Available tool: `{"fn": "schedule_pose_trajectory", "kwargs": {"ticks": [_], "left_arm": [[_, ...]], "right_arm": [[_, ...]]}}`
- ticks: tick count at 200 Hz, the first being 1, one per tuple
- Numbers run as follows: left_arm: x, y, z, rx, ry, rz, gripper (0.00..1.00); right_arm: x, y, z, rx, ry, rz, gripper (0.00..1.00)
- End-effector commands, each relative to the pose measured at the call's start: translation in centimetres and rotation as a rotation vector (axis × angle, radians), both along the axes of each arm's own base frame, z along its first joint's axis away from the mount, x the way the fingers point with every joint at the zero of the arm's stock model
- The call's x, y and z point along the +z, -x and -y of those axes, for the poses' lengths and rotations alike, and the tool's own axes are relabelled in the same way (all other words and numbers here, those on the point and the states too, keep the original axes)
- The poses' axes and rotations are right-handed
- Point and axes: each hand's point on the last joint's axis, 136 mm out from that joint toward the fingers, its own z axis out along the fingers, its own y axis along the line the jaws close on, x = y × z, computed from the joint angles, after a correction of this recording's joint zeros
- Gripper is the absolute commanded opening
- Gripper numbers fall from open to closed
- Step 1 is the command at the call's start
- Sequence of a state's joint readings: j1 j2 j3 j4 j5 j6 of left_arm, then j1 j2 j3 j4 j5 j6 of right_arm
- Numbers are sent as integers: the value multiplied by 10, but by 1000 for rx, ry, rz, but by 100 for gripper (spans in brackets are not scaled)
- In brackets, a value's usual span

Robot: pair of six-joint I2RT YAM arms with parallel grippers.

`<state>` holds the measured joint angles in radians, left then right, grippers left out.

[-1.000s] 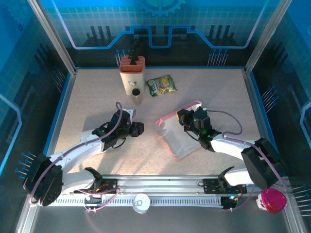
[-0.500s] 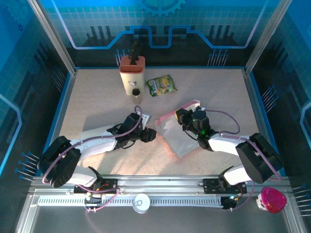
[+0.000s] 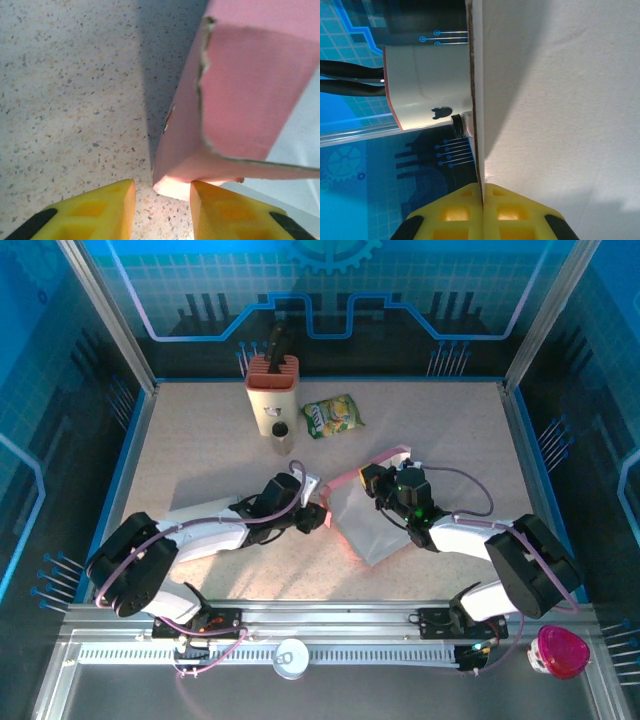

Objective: Fold the paper box

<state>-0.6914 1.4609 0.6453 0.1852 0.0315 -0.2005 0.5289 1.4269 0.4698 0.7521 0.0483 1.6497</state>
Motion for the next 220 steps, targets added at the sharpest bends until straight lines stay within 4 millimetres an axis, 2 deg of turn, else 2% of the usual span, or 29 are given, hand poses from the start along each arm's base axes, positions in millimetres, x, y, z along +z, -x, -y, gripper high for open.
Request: {"fn": "schedule_pose_trajectory", "kwargs": {"ticks": [1,53,101,155,220], "left_arm": [[18,-14,10,-7,5,82,32],[15,-19,13,6,-37,108,32],[17,-25,14,41,-70,141,26],[16,-21,26,40,-91,179,26],[15,-28,30,108,-86,220,29]], "right_arm": [[-8,4,3,6,6,-14,0],[-4,5,3,5,0,-8,0],[-6,7,4,1,1,-12,0],[-1,7,5,-11,-3,-2,0],[-5,14,6,-27,3,6,0]]}}
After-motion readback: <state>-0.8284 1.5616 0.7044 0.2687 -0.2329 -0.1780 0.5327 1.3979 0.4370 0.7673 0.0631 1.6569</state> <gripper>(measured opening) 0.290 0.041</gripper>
